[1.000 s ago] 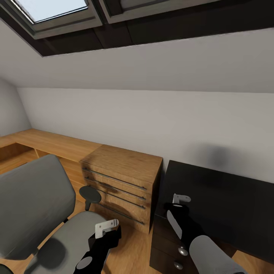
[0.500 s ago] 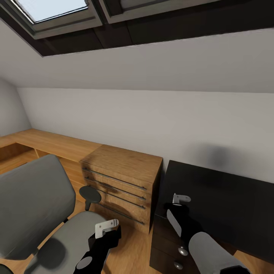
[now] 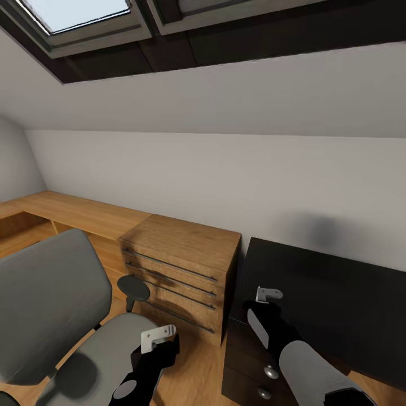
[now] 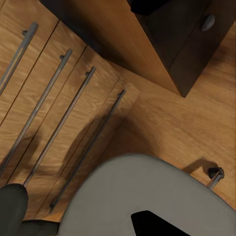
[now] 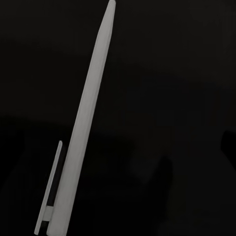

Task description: In the bedroom, organize the workspace by keeping the computer under the desk, ensuring the monitor is on the desk, placing the keyboard on the desk next to the monitor, placing the mouse on the desk next to the keyboard, moving the folder from the swivel chair onto the desk next to the mouse, stacking the notebook on top of the folder with the pen on top of the notebook, and positioning the swivel chair next to the desk.

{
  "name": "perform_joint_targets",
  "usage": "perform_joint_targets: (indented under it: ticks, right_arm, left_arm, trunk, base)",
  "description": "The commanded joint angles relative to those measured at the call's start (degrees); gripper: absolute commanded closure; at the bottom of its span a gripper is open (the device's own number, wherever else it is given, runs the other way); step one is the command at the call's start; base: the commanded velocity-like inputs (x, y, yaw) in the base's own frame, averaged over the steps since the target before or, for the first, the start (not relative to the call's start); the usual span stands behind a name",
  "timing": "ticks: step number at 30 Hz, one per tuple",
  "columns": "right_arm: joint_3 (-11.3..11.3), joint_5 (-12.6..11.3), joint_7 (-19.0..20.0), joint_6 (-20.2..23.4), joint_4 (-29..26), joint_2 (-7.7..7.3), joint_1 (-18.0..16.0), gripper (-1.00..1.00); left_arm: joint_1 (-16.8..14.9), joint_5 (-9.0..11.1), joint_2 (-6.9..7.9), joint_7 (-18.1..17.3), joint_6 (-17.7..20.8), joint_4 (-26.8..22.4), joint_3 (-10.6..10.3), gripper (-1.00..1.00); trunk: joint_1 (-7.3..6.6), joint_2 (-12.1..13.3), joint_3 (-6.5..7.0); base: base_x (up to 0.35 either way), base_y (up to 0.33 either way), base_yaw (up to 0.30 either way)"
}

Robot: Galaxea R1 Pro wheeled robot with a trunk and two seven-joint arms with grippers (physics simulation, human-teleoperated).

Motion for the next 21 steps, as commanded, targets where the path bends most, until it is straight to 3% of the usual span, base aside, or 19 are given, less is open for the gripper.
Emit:
perform_joint_targets:
  ticks: [1,21]
  right_arm:
    - [0.48,-0.57,-0.50,0.29,-0.02,-0.06,-0.06,-1.00]
    - [0.48,-0.69,-0.44,0.20,3.55,-0.49,-1.50,-1.00]
  left_arm:
    - [-0.07,0.22,0.05,0.41,0.21,-0.09,-0.12,-1.00]
    - [-0.07,0.22,0.04,0.41,0.21,-0.09,-0.14,-1.00]
  trunk:
    - [0.00,-0.04,-0.07]
    - [0.00,-0.04,-0.07]
  base:
    - [0.000,0.000,0.000]
    - [0.000,0.000,0.000]
